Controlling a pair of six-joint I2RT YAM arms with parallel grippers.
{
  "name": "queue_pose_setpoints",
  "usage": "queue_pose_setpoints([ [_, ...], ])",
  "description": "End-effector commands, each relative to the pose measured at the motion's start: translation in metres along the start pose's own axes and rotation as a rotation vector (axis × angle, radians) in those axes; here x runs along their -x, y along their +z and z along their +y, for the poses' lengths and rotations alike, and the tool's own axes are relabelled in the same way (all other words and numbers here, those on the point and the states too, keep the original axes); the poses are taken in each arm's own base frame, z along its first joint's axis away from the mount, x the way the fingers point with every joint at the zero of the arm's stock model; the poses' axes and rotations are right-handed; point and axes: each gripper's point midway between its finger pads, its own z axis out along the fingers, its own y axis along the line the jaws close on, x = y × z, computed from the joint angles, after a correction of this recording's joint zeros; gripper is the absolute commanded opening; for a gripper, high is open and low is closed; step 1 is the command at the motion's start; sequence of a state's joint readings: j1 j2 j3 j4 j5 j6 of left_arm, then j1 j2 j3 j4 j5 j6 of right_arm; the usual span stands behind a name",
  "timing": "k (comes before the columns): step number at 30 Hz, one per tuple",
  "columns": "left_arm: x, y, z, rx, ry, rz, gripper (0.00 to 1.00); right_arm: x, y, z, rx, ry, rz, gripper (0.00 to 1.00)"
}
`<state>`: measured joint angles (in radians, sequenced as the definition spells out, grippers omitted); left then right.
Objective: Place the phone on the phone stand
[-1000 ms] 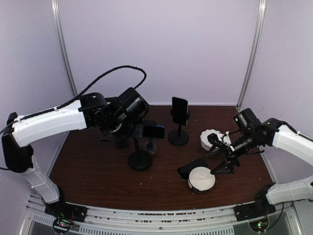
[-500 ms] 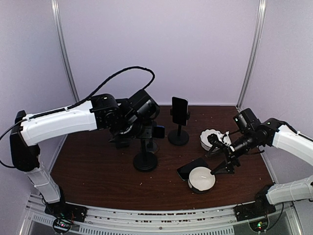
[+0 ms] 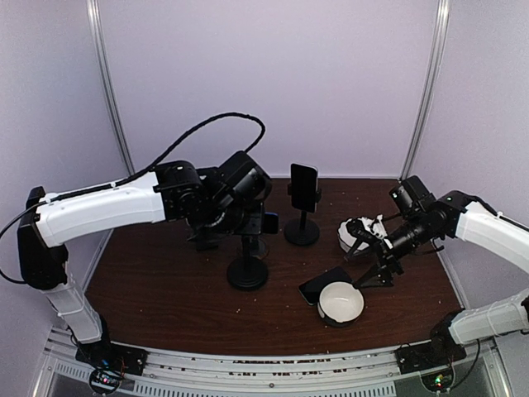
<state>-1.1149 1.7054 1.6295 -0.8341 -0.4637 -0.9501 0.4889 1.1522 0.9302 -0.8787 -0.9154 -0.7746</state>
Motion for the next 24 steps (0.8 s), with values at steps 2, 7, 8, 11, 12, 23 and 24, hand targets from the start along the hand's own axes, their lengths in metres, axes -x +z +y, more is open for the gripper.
queue_pose_setpoints([
  [2,0.011,-0.022,-0.005,-0.005,-0.015,-0.081,0.0,0.003,0.0,0.003,0.032,0.033,0.017,0.9],
  [7,0.006,-0.024,-0.008,-0.001,-0.008,-0.082,0.0,0.001,0.001,0.003,0.027,0.031,0.011,0.9],
  [8,0.005,-0.024,-0.01,-0.007,-0.007,-0.075,0.0,0.002,0.001,0.003,0.028,0.032,0.011,0.9],
  [11,0.0,-0.021,-0.014,-0.017,-0.011,-0.053,0.0,0.002,0.002,0.004,0.037,0.039,0.013,0.9],
  [12,-0.001,-0.023,-0.016,-0.02,-0.007,-0.056,0.0,0.001,0.002,0.004,0.039,0.041,0.014,0.9],
  [23,-0.003,-0.019,-0.02,-0.038,0.025,-0.049,0.33,0.004,0.005,-0.005,0.033,0.08,0.03,0.91],
  [24,-0.003,-0.02,-0.02,-0.045,0.031,-0.047,0.37,0.005,0.005,-0.008,0.029,0.09,0.039,0.91],
])
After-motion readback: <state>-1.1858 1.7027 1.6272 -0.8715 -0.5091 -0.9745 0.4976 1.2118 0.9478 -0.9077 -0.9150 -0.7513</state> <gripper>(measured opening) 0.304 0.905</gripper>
